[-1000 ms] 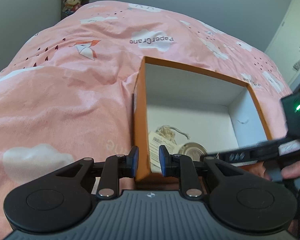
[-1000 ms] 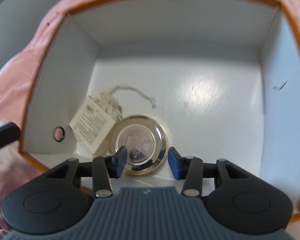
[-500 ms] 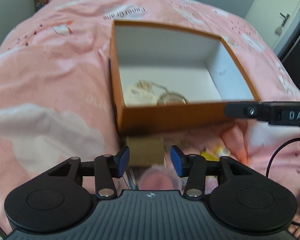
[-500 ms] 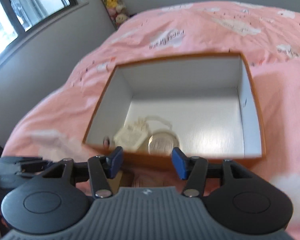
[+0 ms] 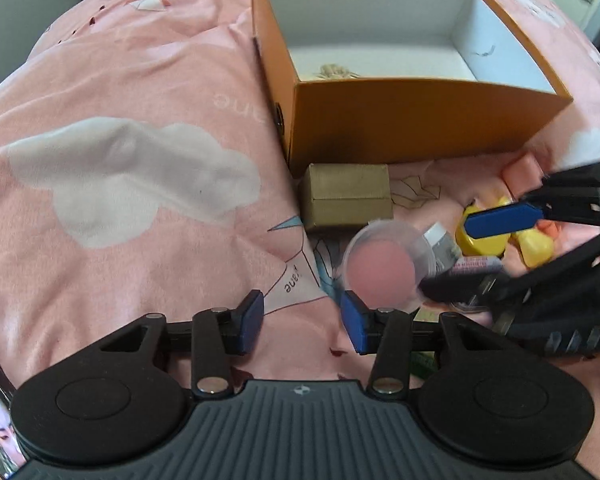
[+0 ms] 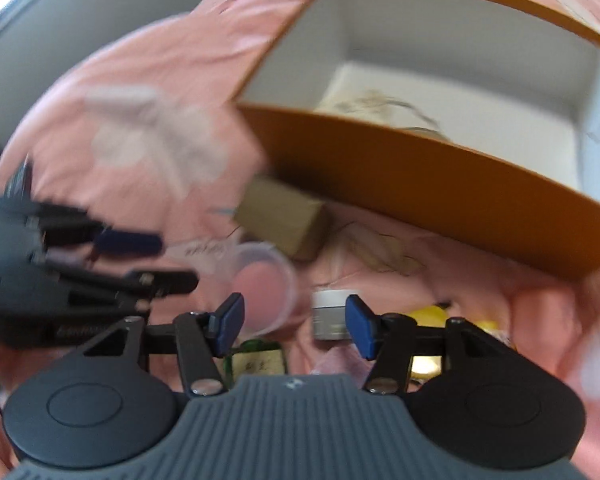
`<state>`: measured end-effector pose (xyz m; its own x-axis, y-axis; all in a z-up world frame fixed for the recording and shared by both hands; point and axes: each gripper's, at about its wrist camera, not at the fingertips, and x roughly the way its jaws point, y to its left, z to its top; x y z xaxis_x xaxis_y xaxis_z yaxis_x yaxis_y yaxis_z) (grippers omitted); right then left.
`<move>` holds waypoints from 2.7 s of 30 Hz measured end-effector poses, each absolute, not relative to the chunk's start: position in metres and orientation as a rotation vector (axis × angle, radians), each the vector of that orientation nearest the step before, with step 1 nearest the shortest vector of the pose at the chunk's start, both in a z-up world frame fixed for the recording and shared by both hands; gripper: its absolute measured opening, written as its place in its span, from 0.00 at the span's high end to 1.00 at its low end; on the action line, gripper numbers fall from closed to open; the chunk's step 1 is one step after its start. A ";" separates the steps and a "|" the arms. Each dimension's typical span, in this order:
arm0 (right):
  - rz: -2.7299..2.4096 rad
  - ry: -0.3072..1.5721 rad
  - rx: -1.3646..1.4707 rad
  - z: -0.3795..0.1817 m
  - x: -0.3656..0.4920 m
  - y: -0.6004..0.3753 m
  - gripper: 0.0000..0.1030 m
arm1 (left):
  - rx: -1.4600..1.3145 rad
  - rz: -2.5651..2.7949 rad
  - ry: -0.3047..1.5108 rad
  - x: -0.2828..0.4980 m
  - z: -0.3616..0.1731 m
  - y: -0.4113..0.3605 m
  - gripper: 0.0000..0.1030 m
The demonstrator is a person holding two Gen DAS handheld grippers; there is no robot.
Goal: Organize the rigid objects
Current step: 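Grasp the clear pink tub with the right tool while left tool moves to the brown box, then grasp the small brown kraft box with the left tool while right tool lifts the tub, then drop the brown box into the orange box with left tool while right tool carries tub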
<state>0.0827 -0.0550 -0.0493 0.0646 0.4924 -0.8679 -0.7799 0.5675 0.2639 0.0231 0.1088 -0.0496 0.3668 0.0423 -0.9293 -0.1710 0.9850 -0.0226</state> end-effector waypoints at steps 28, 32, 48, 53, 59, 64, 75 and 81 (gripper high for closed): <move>1.019 0.978 -0.586 -0.048 0.056 -0.027 0.39 | -0.192 0.093 1.030 0.005 -0.032 0.116 0.44; 0.951 0.952 -0.512 -0.028 0.066 -0.052 0.39 | -0.175 0.070 0.996 0.013 -0.029 0.112 0.30; 0.737 0.985 -0.306 -0.023 0.120 -0.117 0.38 | -0.093 0.044 1.047 0.073 -0.067 0.087 0.16; 0.756 0.998 -0.286 -0.031 0.123 -0.115 0.38 | -0.066 0.076 1.088 0.079 -0.084 0.086 0.26; 0.757 1.017 -0.274 -0.037 0.127 -0.115 0.38 | -0.108 0.068 1.048 0.074 -0.082 0.091 0.31; 0.753 1.009 -0.268 -0.035 0.127 -0.117 0.38 | -0.116 0.064 0.952 0.056 -0.056 0.093 0.33; 0.832 0.967 -0.171 0.006 0.129 -0.133 0.38 | -0.092 0.001 0.809 0.034 0.015 0.091 0.34; 0.859 0.850 -0.107 0.051 0.140 -0.138 0.38 | 0.001 -0.026 0.713 0.068 0.054 0.087 0.34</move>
<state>0.1397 -0.1376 0.0505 0.3548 0.6234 -0.6967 -0.7036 0.6688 0.2401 0.0679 0.0869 0.0544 0.7558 -0.0240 -0.6544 0.0245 0.9997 -0.0083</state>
